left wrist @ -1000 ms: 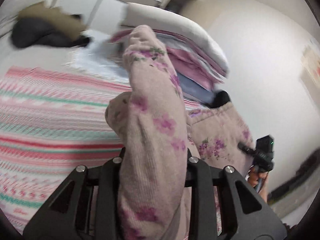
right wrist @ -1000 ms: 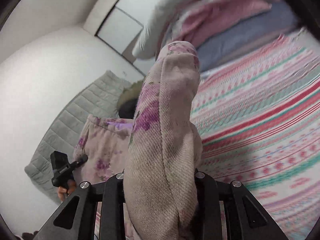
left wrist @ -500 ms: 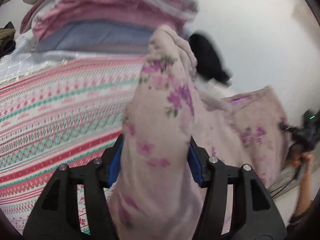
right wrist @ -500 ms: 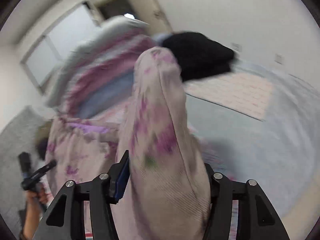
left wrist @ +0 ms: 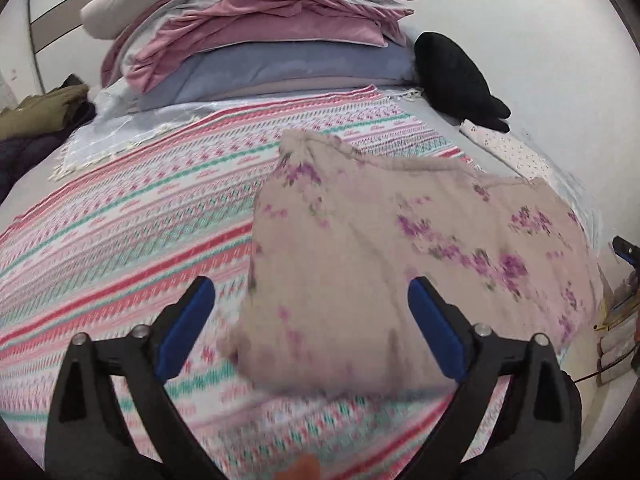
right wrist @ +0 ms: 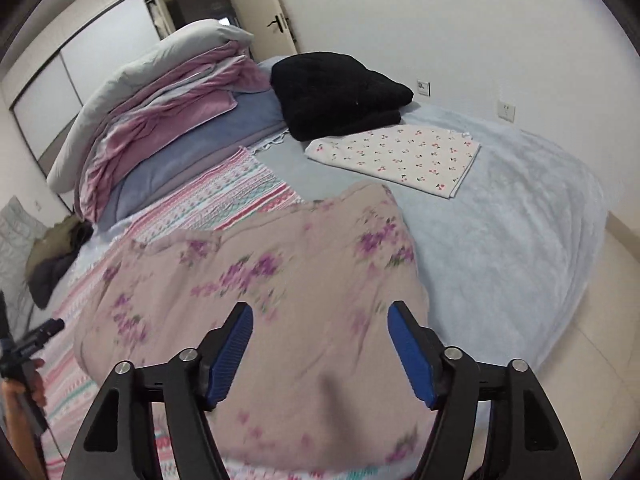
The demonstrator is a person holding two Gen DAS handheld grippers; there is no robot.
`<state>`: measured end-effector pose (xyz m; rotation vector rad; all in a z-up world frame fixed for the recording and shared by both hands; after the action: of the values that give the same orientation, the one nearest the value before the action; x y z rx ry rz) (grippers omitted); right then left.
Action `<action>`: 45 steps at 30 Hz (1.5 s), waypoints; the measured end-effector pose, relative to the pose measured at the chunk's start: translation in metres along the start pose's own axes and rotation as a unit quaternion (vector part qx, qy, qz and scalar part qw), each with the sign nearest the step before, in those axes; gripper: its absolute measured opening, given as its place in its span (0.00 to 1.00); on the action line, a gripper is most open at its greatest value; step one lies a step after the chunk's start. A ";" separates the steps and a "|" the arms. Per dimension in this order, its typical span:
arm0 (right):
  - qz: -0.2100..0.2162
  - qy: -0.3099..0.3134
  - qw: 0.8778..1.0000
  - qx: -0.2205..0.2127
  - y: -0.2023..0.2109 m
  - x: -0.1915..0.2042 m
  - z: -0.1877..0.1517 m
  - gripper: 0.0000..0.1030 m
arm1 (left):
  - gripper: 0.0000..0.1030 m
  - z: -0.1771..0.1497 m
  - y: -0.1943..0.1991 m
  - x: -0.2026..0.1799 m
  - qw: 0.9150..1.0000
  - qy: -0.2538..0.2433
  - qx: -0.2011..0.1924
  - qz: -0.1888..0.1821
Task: Fold large clothes
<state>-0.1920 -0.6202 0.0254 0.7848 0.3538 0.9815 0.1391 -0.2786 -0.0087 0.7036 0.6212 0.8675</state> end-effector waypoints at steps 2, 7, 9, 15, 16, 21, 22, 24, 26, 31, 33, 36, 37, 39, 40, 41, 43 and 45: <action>-0.012 0.010 1.000 0.004 0.015 0.020 -0.014 0.79 | 0.96 -0.019 0.015 -0.004 1.000 0.001 0.008 0.000; -0.018 0.042 0.999 0.001 0.050 0.073 -0.057 0.83 | 0.98 -0.066 0.041 -0.014 1.000 -0.004 0.011 0.029; -0.024 0.052 0.998 0.001 0.062 0.090 -0.073 0.83 | 0.98 -0.083 0.051 -0.018 0.999 -0.012 0.003 0.044; -0.055 0.077 0.996 0.002 0.079 0.131 -0.124 0.84 | 0.98 -0.130 0.066 -0.038 0.998 -0.016 -0.008 0.054; -0.062 0.078 0.995 0.004 0.079 0.135 -0.130 0.84 | 0.98 -0.136 0.065 -0.041 0.998 -0.017 -0.005 0.053; -0.079 0.065 0.994 0.024 0.072 0.143 -0.152 0.84 | 0.98 -0.162 0.057 -0.057 0.999 -0.024 0.018 0.041; -0.083 0.066 0.994 0.026 0.070 0.144 -0.154 0.84 | 0.98 -0.165 0.054 -0.061 0.998 -0.029 0.021 0.044; -0.085 0.071 0.993 0.031 0.067 0.146 -0.154 0.84 | 0.98 -0.169 0.053 -0.066 0.998 -0.034 0.024 0.042; -0.092 0.072 0.993 0.032 0.065 0.147 -0.154 0.84 | 0.98 -0.171 0.054 -0.072 0.998 -0.036 0.026 0.035; -0.095 0.070 0.992 0.038 0.060 0.146 -0.155 0.84 | 0.98 -0.174 0.054 -0.080 0.998 -0.047 0.027 0.032; -0.096 0.070 0.992 0.038 0.059 0.146 -0.157 0.84 | 0.98 -0.175 0.054 -0.082 0.998 -0.048 0.029 0.030; -0.094 0.066 0.993 0.042 0.057 0.145 -0.159 0.84 | 0.98 -0.176 0.055 -0.083 0.998 -0.050 0.031 0.028; -0.094 0.066 0.992 0.043 0.056 0.145 -0.159 0.84 | 0.98 -0.176 0.055 -0.084 0.998 -0.050 0.031 0.028; -0.096 0.067 0.992 0.045 0.055 0.144 -0.160 0.84 | 0.98 -0.176 0.055 -0.084 0.998 -0.051 0.032 0.028; -0.096 0.067 0.992 0.046 0.054 0.144 -0.160 0.84 | 0.98 -0.177 0.055 -0.084 0.998 -0.052 0.033 0.028; -0.095 0.066 0.992 0.047 0.053 0.143 -0.160 0.84 | 0.98 -0.177 0.055 -0.084 0.998 -0.052 0.034 0.028; -0.094 0.064 0.992 0.048 0.053 0.143 -0.161 0.84 | 0.98 -0.178 0.054 -0.084 0.998 -0.052 0.036 0.027; -0.094 0.063 0.992 0.050 0.052 0.143 -0.161 0.84 | 0.98 -0.178 0.053 -0.083 0.998 -0.051 0.038 0.028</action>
<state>-0.2434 -0.4134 -0.0356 0.7658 0.5795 0.8433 -0.0577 -0.2717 -0.0614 0.8330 0.5478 0.8567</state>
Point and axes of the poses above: each gripper's, at about its wrist camera, not at the fingertips, and y roughly against the way its jaws point, x to its left, z to its top, the point moved 3 cm from there along -y, roughly the way its jaws point, and after that the axes turned 12 degrees about y, right-handed, at the moved point
